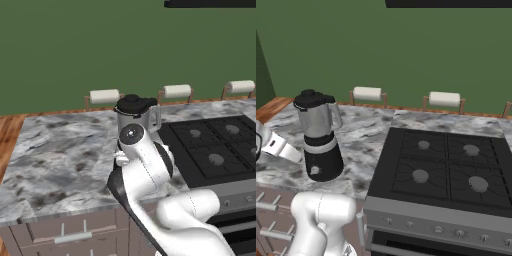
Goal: Open the blender lid, put the pear in the blender, close the lid, and start the blender.
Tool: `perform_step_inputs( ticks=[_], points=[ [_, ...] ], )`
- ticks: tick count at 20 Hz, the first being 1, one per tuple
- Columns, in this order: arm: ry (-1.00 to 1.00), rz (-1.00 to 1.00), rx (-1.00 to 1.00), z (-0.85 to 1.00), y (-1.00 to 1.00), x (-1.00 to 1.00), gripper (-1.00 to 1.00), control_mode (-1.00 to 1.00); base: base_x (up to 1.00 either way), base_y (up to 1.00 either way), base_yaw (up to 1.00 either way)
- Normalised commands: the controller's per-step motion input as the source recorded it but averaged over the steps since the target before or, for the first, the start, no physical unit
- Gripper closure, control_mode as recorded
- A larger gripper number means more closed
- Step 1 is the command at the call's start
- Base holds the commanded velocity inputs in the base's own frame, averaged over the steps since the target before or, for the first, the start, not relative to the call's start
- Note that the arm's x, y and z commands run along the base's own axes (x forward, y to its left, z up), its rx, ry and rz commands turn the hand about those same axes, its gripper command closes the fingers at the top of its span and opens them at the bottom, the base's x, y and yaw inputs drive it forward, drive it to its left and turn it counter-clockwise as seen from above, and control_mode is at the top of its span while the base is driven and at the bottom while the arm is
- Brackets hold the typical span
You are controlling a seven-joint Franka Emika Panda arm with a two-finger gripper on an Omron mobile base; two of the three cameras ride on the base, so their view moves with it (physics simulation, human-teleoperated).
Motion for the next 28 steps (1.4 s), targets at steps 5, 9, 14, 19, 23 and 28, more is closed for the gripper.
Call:
perform_step_inputs(
  ticks=[5, 9, 14, 19, 23, 28],
  points=[
    [-0.30, -0.41, -0.01, -0.35, 0.06, 0.09, -1.00, -1.00, 0.00, 0.00, 0.00],
    [-0.34, -0.35, 0.00, -0.40, 0.02, 0.00, -1.00, -1.00, 0.00, 0.00, 0.00],
    [-0.34, -0.28, 0.00, -0.25, 0.00, 0.04, -1.00, -1.00, 0.00, 0.00, 0.00],
    [-0.27, -0.18, 0.00, -0.10, 0.00, 0.13, -1.00, -1.00, 0.00, 0.00, 0.00],
    [-0.16, -0.17, 0.00, -0.07, 0.00, 0.15, -1.00, -1.00, 0.00, 0.00, 0.00],
    [-0.05, -0.13, 0.00, -0.17, 0.00, 0.23, -1.00, -1.00, 0.00, 0.00, 0.00]
  ],
)
